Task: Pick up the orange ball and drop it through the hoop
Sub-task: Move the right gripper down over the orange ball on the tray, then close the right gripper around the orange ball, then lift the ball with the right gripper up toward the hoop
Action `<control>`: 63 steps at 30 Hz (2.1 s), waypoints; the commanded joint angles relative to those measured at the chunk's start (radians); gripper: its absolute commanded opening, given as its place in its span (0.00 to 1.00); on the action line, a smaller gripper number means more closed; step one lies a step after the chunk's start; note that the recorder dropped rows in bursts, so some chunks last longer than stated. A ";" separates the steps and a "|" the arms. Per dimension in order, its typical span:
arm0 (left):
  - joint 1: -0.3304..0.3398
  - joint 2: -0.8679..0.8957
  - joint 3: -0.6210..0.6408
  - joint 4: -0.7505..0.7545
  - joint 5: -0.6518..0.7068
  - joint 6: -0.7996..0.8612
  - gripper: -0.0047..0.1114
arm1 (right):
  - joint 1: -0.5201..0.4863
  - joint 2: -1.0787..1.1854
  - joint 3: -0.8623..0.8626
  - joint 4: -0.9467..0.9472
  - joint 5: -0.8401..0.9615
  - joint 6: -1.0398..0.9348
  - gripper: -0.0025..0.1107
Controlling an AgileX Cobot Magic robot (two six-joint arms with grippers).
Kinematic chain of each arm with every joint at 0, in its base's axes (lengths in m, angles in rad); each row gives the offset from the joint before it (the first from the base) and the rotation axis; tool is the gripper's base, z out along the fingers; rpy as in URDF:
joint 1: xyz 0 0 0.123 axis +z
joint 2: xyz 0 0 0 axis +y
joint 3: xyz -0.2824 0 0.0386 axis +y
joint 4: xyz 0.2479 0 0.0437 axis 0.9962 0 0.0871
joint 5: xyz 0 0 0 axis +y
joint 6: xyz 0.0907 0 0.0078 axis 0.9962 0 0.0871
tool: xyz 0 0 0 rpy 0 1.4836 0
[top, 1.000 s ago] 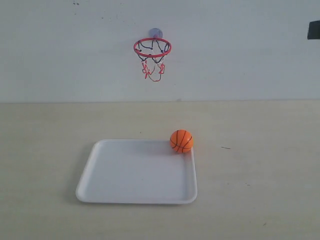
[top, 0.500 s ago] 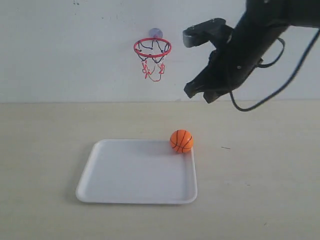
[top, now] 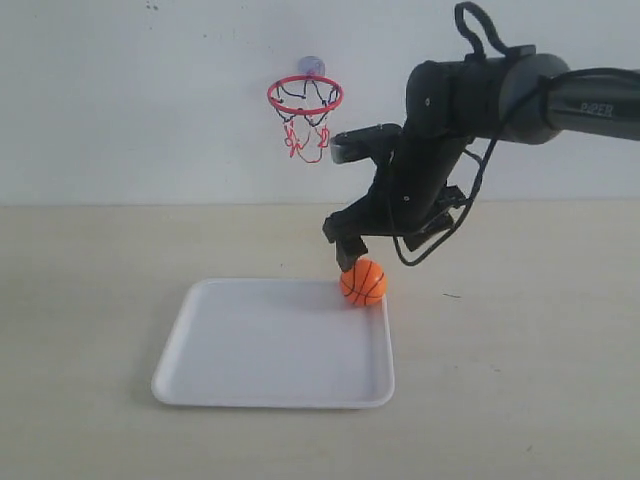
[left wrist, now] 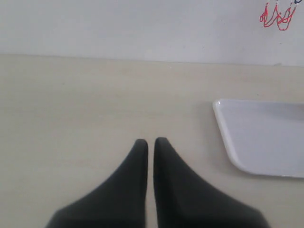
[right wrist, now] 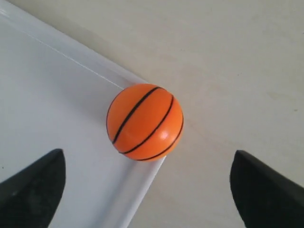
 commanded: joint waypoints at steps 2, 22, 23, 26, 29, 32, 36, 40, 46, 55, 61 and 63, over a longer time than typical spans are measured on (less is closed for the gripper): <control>0.001 -0.003 0.003 -0.006 -0.007 -0.008 0.08 | 0.002 0.032 -0.007 0.010 -0.033 0.020 0.80; 0.001 -0.003 0.003 -0.006 -0.007 -0.008 0.08 | 0.002 0.104 -0.007 0.085 -0.141 0.020 0.79; 0.001 -0.003 0.003 -0.006 -0.007 -0.008 0.08 | 0.002 0.104 -0.007 0.085 -0.143 0.020 0.77; 0.001 -0.003 0.003 -0.006 -0.007 -0.008 0.08 | 0.002 0.104 -0.007 0.083 -0.143 0.020 0.61; 0.001 -0.003 0.003 -0.006 -0.007 -0.008 0.08 | 0.002 0.104 -0.007 0.083 -0.145 0.020 0.59; 0.001 -0.003 0.003 -0.006 -0.007 -0.008 0.08 | 0.002 0.104 -0.007 0.083 -0.145 0.020 0.57; 0.001 -0.003 0.003 -0.006 -0.007 -0.008 0.08 | 0.002 0.104 -0.007 0.083 -0.145 0.023 0.41; 0.001 -0.003 0.003 -0.006 -0.007 -0.008 0.08 | 0.002 0.104 -0.007 0.083 -0.136 0.023 0.17; 0.001 -0.003 0.003 -0.006 -0.007 -0.008 0.08 | 0.002 0.091 -0.007 0.079 -0.136 0.019 0.02; 0.001 -0.003 0.003 -0.006 -0.007 -0.008 0.08 | 0.002 -0.064 -0.007 0.082 -0.169 -0.034 0.02; 0.001 -0.003 0.003 -0.006 -0.007 -0.008 0.08 | 0.002 -0.150 -0.007 0.082 -0.244 -0.140 0.02; 0.001 -0.003 0.003 -0.006 -0.007 -0.008 0.08 | 0.002 -0.153 -0.007 0.082 -0.248 -0.188 0.02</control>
